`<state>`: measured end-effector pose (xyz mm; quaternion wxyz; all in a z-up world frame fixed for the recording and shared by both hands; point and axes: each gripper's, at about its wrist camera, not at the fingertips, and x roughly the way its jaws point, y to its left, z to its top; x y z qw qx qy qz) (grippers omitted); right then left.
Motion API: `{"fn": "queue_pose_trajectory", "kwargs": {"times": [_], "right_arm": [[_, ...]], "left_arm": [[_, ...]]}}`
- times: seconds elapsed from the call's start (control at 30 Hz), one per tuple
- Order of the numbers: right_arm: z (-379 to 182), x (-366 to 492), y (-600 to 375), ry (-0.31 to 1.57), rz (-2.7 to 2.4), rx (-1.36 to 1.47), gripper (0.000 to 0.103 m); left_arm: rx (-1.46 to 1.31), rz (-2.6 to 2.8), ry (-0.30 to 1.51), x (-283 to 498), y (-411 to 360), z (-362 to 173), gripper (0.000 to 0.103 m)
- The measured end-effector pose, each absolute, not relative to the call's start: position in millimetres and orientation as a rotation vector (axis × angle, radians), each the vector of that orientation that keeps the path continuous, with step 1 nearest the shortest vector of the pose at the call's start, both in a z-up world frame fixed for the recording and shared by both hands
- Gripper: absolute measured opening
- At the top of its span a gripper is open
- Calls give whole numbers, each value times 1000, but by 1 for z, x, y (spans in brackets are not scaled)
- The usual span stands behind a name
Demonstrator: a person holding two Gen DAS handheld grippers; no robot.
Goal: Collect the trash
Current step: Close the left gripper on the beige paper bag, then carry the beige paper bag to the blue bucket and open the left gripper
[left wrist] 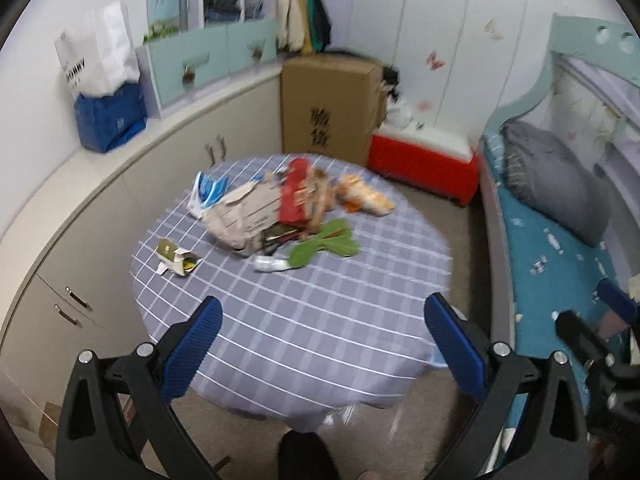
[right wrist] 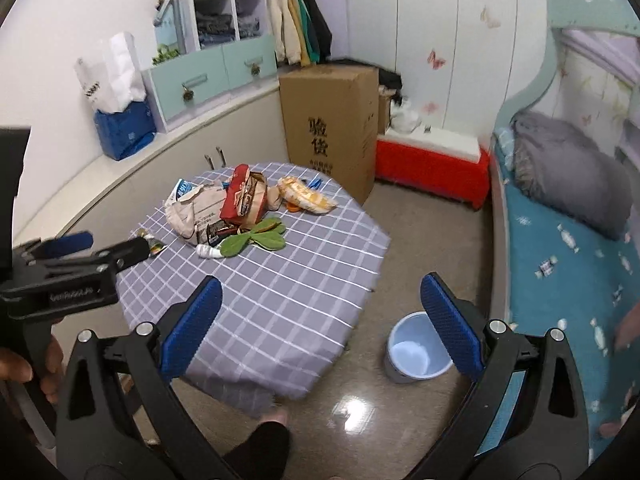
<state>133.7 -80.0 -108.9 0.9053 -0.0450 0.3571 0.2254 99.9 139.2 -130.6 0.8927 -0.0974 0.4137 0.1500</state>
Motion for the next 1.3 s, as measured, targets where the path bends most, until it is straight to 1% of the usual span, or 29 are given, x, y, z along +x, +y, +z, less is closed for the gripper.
{"fn": "queue_pose_trajectory", "kwargs": {"times": [0.07,0.27,0.4,0.5,0.7,0.73,0.77,0.83,0.97,1.03,1.07,1.13,1.27,1.3], "right_arm": [[-126,162,-50,780,461,-75,97],[-189,239,32,965,448,-18,97],[-225,278,72,1045,430,-14,97],[-239,295,87,1079,422,-11,97],[-260,325,113,1121,414,-43,97],[-262,328,118,1124,416,-52,97],[-265,330,123,1124,419,-64,97],[-271,333,132,1127,424,-91,97],[-276,333,139,1136,425,-106,97],[-280,332,142,1145,427,-111,97],[-281,332,143,1152,428,-113,97],[-284,330,144,1159,431,-119,97],[-288,328,147,1167,427,-117,97],[-288,329,146,1169,424,-115,97]], "left_arm": [[-214,321,882,114,167,-144,99],[-260,323,1024,184,257,-213,99],[-260,323,1056,222,288,-243,98],[-239,328,1077,243,304,-262,98],[-314,355,1071,255,335,-277,97],[-325,357,1071,255,339,-279,89],[-338,360,1079,255,343,-283,77],[-374,349,1104,256,350,-292,67],[-407,318,1099,258,356,-300,62],[-391,311,1101,262,354,-301,61],[-379,308,1095,263,354,-301,56],[-377,308,1094,264,354,-301,51],[-415,283,1079,257,358,-298,31],[-415,286,1077,254,361,-296,30]]}}
